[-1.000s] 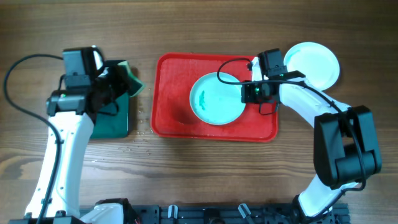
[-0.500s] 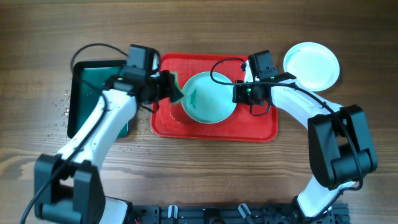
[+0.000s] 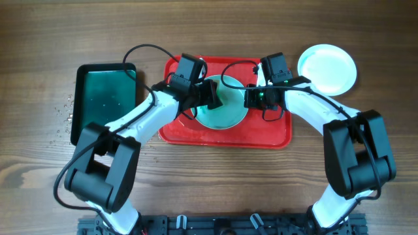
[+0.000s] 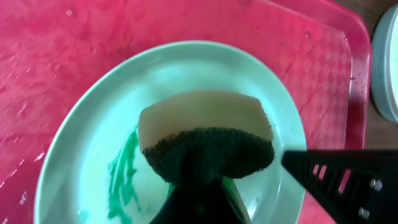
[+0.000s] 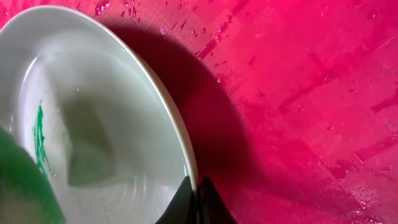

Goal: Clean dirty plates on tray and stack at the side
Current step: 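Scrub the plate with the sponge while the right gripper holds it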

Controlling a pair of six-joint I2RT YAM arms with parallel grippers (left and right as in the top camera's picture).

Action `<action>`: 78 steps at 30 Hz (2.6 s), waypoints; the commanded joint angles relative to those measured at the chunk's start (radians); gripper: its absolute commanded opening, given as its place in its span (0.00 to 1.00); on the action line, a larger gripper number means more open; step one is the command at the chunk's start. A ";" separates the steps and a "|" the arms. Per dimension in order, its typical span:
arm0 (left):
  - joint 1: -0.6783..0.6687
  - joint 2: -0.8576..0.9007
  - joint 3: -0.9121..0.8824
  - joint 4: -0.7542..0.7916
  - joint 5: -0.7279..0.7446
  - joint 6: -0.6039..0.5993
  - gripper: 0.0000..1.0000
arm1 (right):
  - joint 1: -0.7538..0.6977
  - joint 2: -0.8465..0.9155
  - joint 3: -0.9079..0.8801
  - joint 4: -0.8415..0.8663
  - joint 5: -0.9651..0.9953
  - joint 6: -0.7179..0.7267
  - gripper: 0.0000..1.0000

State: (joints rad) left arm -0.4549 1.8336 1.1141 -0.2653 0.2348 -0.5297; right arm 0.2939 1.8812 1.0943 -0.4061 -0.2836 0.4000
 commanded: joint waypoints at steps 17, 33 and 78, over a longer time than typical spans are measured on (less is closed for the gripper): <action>-0.012 0.025 0.003 -0.042 -0.513 0.085 0.04 | 0.004 0.013 -0.008 -0.014 -0.005 -0.031 0.05; -0.064 0.014 0.002 -0.069 0.034 0.024 0.04 | 0.004 0.013 -0.008 -0.018 -0.005 -0.032 0.04; 0.060 -0.043 -0.004 -0.082 0.150 -0.055 0.04 | 0.008 -0.036 0.052 -0.036 -0.009 -0.108 0.04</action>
State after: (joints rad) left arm -0.3382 1.7214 1.1145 -0.4034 0.3412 -0.5625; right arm 0.3023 1.8790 1.1229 -0.4446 -0.2909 0.3084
